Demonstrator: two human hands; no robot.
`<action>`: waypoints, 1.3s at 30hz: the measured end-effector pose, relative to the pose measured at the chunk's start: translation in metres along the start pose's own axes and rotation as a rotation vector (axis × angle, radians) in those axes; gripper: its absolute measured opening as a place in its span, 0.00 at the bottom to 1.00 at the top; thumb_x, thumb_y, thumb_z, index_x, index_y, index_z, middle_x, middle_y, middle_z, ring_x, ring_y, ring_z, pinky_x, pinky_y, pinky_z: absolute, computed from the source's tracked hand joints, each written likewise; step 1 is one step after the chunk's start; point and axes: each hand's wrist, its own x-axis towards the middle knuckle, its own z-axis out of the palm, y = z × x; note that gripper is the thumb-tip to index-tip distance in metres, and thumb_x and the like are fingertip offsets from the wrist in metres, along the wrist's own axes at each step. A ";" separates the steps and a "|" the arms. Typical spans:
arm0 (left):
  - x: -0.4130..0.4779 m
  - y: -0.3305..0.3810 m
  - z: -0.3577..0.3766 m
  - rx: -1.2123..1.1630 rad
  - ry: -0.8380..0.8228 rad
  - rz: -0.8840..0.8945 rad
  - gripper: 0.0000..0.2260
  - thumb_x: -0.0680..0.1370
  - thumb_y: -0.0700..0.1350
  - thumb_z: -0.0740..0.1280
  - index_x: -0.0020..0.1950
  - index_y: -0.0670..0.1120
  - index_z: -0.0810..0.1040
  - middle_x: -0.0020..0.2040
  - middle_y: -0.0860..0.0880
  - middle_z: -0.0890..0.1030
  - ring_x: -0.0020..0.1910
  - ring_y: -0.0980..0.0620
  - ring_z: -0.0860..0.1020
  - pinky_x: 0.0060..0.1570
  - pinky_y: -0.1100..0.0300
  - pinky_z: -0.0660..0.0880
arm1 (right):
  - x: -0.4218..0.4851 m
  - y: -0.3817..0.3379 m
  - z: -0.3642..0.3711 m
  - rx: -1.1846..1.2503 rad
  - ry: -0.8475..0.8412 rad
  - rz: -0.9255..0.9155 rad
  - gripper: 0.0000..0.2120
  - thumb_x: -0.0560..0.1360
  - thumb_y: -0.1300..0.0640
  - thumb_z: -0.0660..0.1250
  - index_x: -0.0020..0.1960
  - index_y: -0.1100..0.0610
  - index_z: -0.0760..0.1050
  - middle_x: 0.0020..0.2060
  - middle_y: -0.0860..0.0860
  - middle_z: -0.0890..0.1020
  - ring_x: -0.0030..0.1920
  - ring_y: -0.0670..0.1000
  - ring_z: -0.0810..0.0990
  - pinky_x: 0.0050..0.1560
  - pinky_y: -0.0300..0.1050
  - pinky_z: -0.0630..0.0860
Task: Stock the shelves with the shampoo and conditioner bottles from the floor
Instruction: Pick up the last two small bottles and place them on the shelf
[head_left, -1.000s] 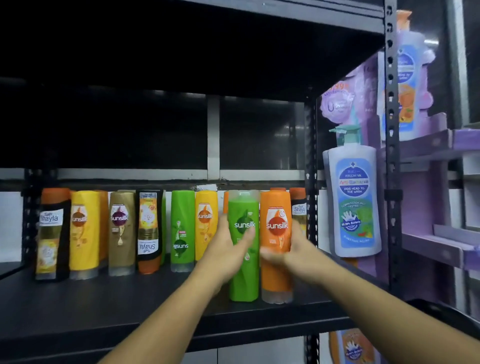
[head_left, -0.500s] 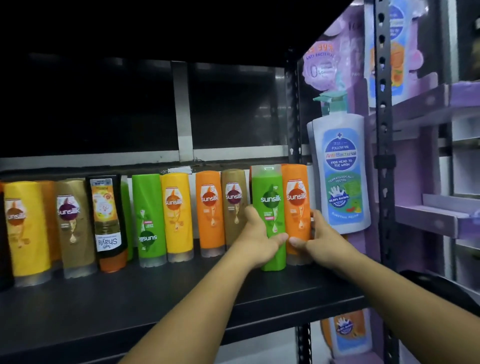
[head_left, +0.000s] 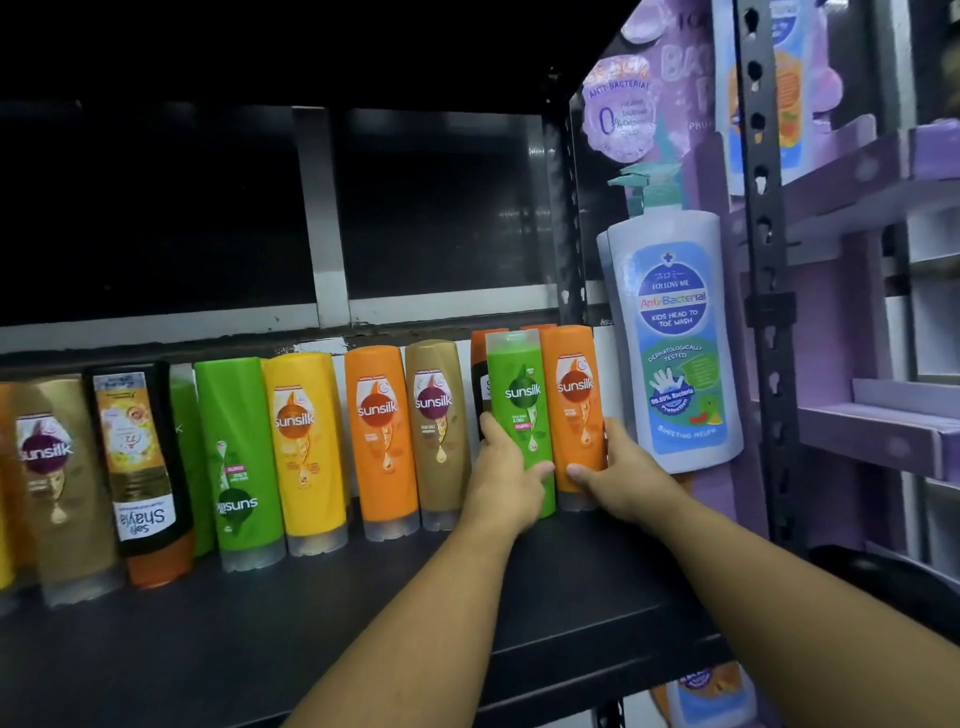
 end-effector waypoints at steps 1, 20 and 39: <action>0.000 -0.001 0.000 0.010 -0.002 0.003 0.42 0.79 0.45 0.73 0.81 0.48 0.46 0.70 0.46 0.74 0.67 0.45 0.75 0.68 0.45 0.73 | 0.000 0.002 0.002 0.001 0.005 -0.004 0.29 0.76 0.52 0.73 0.72 0.50 0.63 0.67 0.51 0.77 0.64 0.55 0.77 0.67 0.57 0.73; -0.003 -0.004 0.003 0.261 -0.008 -0.072 0.47 0.81 0.42 0.69 0.81 0.45 0.32 0.74 0.42 0.69 0.68 0.42 0.74 0.66 0.48 0.73 | 0.002 0.006 0.010 -0.278 0.038 -0.048 0.31 0.76 0.51 0.73 0.73 0.52 0.62 0.66 0.56 0.76 0.65 0.61 0.77 0.66 0.58 0.74; -0.017 -0.013 -0.018 0.404 -0.015 -0.080 0.12 0.82 0.52 0.67 0.51 0.43 0.76 0.51 0.45 0.79 0.48 0.44 0.77 0.42 0.56 0.71 | -0.010 -0.003 0.009 -0.819 0.097 -0.060 0.18 0.79 0.40 0.64 0.49 0.55 0.76 0.46 0.53 0.79 0.49 0.57 0.81 0.45 0.47 0.75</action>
